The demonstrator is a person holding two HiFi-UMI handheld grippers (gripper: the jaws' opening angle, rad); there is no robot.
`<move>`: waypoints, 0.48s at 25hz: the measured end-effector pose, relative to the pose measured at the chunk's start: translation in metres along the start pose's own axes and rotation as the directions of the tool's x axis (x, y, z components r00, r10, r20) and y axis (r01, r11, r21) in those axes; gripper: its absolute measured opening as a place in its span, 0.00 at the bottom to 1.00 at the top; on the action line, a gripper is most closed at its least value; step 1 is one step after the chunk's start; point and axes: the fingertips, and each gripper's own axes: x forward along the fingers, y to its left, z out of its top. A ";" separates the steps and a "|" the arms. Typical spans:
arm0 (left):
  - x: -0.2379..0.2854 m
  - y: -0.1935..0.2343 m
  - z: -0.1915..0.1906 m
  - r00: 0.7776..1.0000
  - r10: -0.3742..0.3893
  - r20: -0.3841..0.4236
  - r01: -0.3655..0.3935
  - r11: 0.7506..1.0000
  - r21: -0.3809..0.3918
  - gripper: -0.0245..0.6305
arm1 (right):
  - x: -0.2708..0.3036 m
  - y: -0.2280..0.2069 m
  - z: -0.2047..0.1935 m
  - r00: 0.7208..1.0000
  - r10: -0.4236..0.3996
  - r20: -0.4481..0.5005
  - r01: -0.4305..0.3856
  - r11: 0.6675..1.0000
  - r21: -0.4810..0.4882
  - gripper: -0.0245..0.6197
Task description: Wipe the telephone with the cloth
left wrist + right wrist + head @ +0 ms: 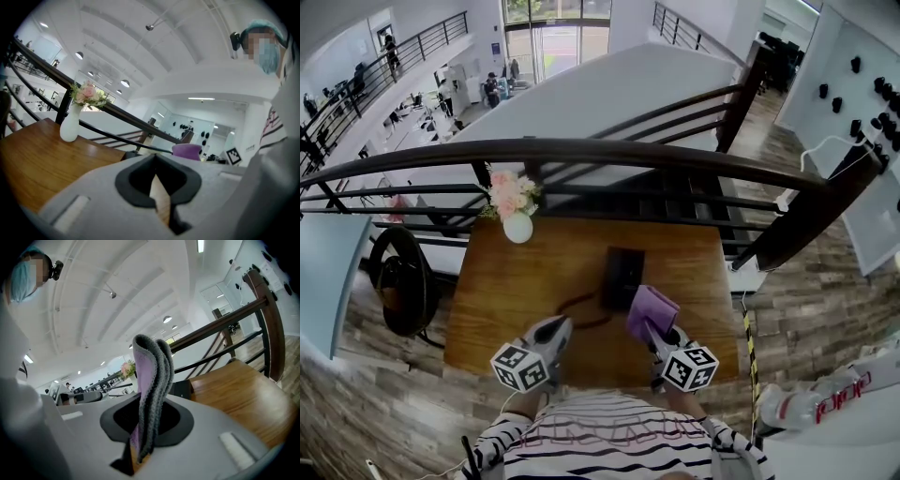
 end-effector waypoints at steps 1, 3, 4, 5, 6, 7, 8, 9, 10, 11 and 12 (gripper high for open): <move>0.001 -0.001 0.000 1.000 -0.001 -0.001 0.001 1.000 0.000 0.04 | -0.002 0.000 0.001 1.000 -0.001 0.001 0.001 1.000 -0.001 0.12; 0.002 -0.001 0.000 1.000 -0.003 -0.004 0.003 1.000 0.000 0.04 | -0.004 -0.001 0.003 1.000 -0.001 0.001 0.001 1.000 -0.008 0.12; 0.002 -0.002 0.001 1.000 -0.004 -0.004 0.004 1.000 0.000 0.04 | -0.005 0.000 0.003 1.000 0.000 0.000 0.000 1.000 -0.013 0.12; 0.001 -0.002 0.001 1.000 -0.004 -0.005 0.004 1.000 0.001 0.04 | -0.006 0.001 0.003 1.000 0.000 0.000 0.000 1.000 -0.018 0.12; 0.000 -0.003 0.001 1.000 -0.005 -0.005 0.005 1.000 0.001 0.04 | -0.008 0.002 0.003 1.000 -0.001 0.000 0.001 1.000 -0.023 0.12; -0.001 -0.003 0.000 1.000 -0.006 -0.005 0.006 1.000 0.001 0.04 | -0.009 0.002 0.003 1.000 -0.002 0.000 0.002 1.000 -0.027 0.12; -0.002 -0.004 0.000 1.000 -0.006 -0.006 0.006 1.000 0.001 0.04 | -0.010 0.003 0.003 1.000 -0.004 0.000 0.004 1.000 -0.028 0.12; -0.003 -0.005 0.000 1.000 -0.007 -0.006 0.007 1.000 0.001 0.04 | -0.011 0.004 0.003 1.000 -0.004 0.001 0.004 1.000 -0.029 0.12; -0.004 -0.005 -0.001 1.000 -0.008 -0.006 0.008 1.000 0.000 0.04 | -0.011 0.004 0.002 1.000 -0.004 0.001 0.004 1.000 -0.029 0.12; -0.005 -0.005 -0.001 1.000 -0.008 -0.005 0.008 1.000 -0.001 0.04 | -0.011 0.005 0.002 1.000 -0.003 0.001 0.003 1.000 -0.030 0.12; -0.006 -0.005 -0.002 1.000 -0.007 -0.005 0.007 1.000 -0.001 0.04 | -0.011 0.006 0.001 1.000 -0.002 0.001 0.002 1.000 -0.031 0.12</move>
